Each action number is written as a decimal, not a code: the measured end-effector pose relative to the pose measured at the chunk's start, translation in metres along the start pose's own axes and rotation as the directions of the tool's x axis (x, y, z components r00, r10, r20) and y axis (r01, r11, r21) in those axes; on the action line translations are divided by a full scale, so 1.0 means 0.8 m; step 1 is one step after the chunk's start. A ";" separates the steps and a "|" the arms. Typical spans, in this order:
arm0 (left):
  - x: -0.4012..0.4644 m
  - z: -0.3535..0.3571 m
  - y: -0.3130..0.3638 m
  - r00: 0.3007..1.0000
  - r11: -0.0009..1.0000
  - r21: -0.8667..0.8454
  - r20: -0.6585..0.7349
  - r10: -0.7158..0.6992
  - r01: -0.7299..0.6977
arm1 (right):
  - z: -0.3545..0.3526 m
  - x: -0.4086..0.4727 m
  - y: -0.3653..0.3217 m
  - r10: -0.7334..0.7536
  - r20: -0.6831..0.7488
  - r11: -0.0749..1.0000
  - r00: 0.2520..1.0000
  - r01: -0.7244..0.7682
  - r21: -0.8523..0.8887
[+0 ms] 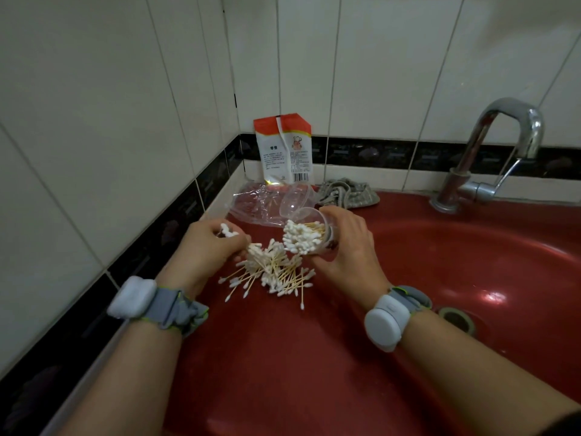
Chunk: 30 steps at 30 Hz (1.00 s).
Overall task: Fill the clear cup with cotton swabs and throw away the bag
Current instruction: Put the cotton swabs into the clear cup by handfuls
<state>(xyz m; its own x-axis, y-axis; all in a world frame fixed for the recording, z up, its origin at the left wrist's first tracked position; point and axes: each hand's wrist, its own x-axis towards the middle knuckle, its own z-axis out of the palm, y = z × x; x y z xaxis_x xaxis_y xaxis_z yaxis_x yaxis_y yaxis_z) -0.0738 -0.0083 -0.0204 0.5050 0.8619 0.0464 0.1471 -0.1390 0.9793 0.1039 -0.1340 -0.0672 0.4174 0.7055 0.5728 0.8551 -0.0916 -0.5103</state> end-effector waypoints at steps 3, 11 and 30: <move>-0.001 0.005 0.002 1.000 1.000 0.000 0.011 0.027 -0.027 | 0.002 0.001 0.000 -0.003 0.000 1.000 1.000 0.003 -0.003; -0.003 -0.004 0.016 1.000 0.944 -0.330 0.017 0.018 -0.011 | 0.003 0.000 0.004 -0.002 -0.004 1.000 1.000 0.002 -0.003; -0.018 0.060 0.007 0.956 0.940 -0.216 -0.191 0.224 -0.264 | 0.002 0.002 -0.011 -0.050 0.003 0.999 0.999 0.050 0.003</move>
<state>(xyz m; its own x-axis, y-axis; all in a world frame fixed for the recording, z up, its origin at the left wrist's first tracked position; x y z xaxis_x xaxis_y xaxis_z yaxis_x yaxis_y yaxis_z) -0.0395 -0.0450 -0.0249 0.3527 0.8858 0.3016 -0.1787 -0.2526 0.9509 0.0962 -0.1306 -0.0628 0.3729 0.7111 0.5960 0.8741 -0.0536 -0.4828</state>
